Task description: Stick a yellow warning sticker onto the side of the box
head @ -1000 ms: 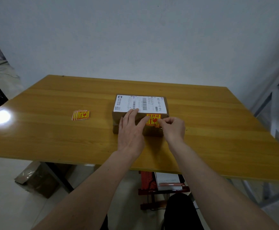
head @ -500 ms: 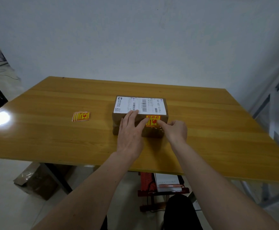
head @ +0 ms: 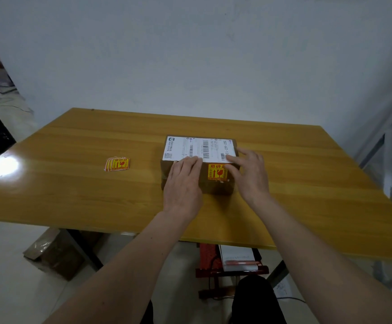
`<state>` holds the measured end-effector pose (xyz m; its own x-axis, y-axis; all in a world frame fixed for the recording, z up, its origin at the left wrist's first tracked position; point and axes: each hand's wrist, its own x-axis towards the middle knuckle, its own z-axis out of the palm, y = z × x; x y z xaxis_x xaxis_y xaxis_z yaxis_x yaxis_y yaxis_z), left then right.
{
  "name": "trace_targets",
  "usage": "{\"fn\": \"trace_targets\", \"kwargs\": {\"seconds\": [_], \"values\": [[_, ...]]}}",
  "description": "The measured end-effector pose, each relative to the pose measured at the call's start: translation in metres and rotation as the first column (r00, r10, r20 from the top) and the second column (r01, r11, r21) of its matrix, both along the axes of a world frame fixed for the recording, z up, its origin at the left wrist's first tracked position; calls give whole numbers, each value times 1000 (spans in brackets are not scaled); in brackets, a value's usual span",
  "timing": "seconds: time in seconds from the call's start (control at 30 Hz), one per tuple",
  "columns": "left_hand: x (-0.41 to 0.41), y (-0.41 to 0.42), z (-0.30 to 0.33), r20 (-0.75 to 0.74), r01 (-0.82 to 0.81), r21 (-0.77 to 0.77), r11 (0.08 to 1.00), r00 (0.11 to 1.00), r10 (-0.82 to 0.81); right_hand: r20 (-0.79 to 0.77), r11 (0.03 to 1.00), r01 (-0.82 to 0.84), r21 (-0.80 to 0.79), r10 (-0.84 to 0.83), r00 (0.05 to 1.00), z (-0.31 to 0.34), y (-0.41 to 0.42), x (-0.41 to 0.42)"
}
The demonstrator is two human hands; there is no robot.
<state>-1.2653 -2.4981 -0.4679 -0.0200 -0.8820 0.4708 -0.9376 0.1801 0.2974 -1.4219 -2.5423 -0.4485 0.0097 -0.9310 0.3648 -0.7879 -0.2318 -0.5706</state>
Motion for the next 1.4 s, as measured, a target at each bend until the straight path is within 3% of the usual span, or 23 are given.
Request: {"fn": "trace_targets", "kwargs": {"seconds": [0.43,0.73,1.03,1.4], "values": [[0,-5,-9,-5,4,5,1000,1000,-4,-90,992,122,8,-121,989,-6,-7,20],[1,-7,-15,-1,15,-43,999,1000,-15,-136,996,91,1,-90,987,-15,-7,19],[1,-10,-19,6,19,-54,998,1000,-19,14,994,-108,35,108,994,-10,-15,-15],[0,-10,-21,26,-10,-45,999,1000,12,140,991,-107,83,95,986,-6,-14,-12]]}}
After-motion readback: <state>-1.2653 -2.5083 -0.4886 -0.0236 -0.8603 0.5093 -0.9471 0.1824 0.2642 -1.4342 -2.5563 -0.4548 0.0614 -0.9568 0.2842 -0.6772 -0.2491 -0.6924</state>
